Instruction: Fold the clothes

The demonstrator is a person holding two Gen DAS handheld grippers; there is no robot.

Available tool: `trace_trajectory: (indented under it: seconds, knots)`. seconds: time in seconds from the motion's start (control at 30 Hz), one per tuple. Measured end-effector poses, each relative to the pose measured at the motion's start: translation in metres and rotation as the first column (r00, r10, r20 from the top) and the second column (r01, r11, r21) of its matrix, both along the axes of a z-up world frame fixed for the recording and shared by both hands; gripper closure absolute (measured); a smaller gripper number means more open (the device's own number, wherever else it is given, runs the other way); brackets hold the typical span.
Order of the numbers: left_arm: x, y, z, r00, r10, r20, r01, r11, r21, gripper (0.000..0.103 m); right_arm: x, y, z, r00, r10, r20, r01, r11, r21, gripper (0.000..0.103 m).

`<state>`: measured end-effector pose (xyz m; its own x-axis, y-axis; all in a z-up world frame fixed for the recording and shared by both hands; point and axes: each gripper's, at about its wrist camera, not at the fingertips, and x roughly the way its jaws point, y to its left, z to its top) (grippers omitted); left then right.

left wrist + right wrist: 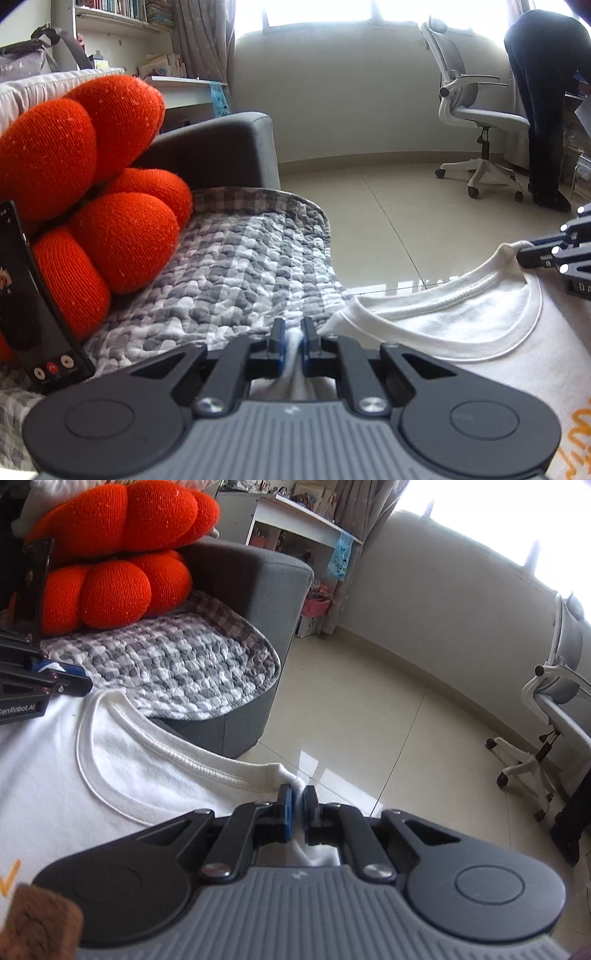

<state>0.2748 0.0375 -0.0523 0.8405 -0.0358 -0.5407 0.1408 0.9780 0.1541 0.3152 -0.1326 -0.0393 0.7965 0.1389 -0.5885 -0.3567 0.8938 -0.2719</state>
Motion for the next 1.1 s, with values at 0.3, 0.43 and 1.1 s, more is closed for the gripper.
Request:
trace_trajectory:
  seconds: [0.3, 0.43, 1.1]
  knots:
    - [-0.001, -0.003, 0.024, 0.997, 0.030, -0.064, -0.034, 0.998, -0.047, 0.079, -0.004, -0.006, 0.005, 0.999, -0.035, -0.003, 0.035, 0.998, 0.046, 0.077]
    - [-0.010, -0.015, 0.042, 0.995, -0.006, -0.097, -0.002, 0.997, -0.080, 0.061, -0.019, -0.019, 0.025, 0.998, -0.053, 0.013, 0.052, 0.994, 0.093, 0.066]
    - [-0.050, -0.057, 0.001, 0.982, -0.190, 0.001, 0.186, 0.958, -0.219, 0.034, -0.146, -0.120, 0.043, 0.940, -0.342, -0.006, 0.338, 0.927, 0.163, 0.045]
